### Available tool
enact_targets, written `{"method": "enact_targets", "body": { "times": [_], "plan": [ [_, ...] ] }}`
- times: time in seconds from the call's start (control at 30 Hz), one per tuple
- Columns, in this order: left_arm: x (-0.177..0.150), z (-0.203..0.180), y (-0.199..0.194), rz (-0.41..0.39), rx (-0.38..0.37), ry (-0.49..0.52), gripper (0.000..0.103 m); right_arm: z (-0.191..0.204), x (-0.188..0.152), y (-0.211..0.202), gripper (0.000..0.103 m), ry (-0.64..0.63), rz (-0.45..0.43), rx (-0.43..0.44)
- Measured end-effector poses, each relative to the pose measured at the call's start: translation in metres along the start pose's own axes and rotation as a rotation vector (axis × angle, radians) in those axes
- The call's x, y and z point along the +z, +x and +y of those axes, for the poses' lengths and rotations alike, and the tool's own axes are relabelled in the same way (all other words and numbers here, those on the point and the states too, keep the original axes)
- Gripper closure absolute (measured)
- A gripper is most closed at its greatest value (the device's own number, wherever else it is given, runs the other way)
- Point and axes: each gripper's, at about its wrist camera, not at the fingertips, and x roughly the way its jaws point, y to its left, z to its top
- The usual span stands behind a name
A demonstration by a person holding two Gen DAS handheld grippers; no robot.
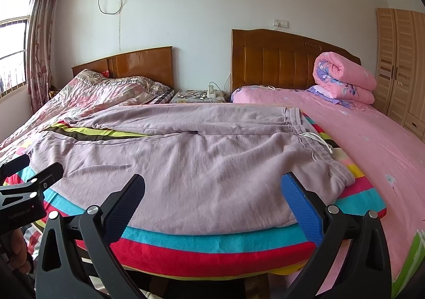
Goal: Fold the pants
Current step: 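Lower the right gripper onto the sweatpants leg cuff and close it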
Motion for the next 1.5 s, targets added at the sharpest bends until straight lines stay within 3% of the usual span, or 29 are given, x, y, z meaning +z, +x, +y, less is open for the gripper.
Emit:
{"method": "enact_targets", "body": {
  "times": [0.2,0.33,0.4,0.47,0.6,0.7,0.8,0.87,0.93,1.0,1.03,1.17,1.23,1.27,1.3,1.37,1.5],
  "plan": [
    [0.031,-0.004,0.028,0.002,-0.020,0.058,0.001,-0.017,0.024,0.043,0.004,-0.012,0.073,-0.028],
    [0.072,-0.009,0.062,0.011,0.022,0.116,0.001,-0.031,0.056,0.082,0.004,-0.037,0.101,-0.019],
    [0.096,-0.006,0.079,-0.017,0.073,0.125,0.001,-0.036,0.078,0.105,0.004,-0.090,0.113,0.018],
    [0.119,0.001,0.104,0.014,0.086,0.115,0.001,-0.043,0.103,0.137,0.004,-0.160,0.133,0.090],
    [0.153,0.021,0.179,0.271,-0.067,0.027,0.001,-0.058,0.151,0.215,0.004,-0.300,0.154,0.220],
    [0.159,0.035,0.219,0.355,-0.084,-0.030,0.001,-0.068,0.185,0.295,0.004,-0.380,0.199,0.326],
    [0.157,0.045,0.255,0.452,-0.125,-0.119,0.001,-0.073,0.206,0.392,0.005,-0.378,0.346,0.449],
    [0.151,0.053,0.271,0.487,-0.153,-0.176,0.001,-0.071,0.206,0.434,0.005,-0.396,0.395,0.481],
    [0.144,0.065,0.279,0.468,-0.185,-0.274,0.001,-0.065,0.205,0.476,0.013,-0.420,0.450,0.519],
    [0.141,0.077,0.282,0.435,-0.208,-0.387,0.001,-0.060,0.202,0.506,0.028,-0.436,0.504,0.557],
    [0.139,0.082,0.285,0.431,-0.219,-0.436,0.001,-0.059,0.201,0.520,0.029,-0.434,0.526,0.566],
    [0.134,0.095,0.289,0.426,-0.289,-0.530,0.001,-0.054,0.195,0.549,0.038,-0.444,0.589,0.631],
    [0.131,0.096,0.292,0.447,-0.305,-0.555,0.001,-0.055,0.194,0.548,0.056,-0.467,0.590,0.658],
    [0.131,0.093,0.293,0.461,-0.315,-0.535,0.001,-0.054,0.194,0.547,0.071,-0.476,0.592,0.669],
    [0.132,0.091,0.294,0.469,-0.321,-0.505,0.001,-0.053,0.193,0.543,0.081,-0.502,0.579,0.654],
    [0.138,0.086,0.300,0.489,-0.323,-0.425,0.001,-0.051,0.193,0.525,0.089,-0.556,0.538,0.621],
    [0.144,0.090,0.313,0.495,-0.322,-0.464,0.001,-0.047,0.201,0.440,0.090,-0.622,0.355,0.548]
  ]
}}
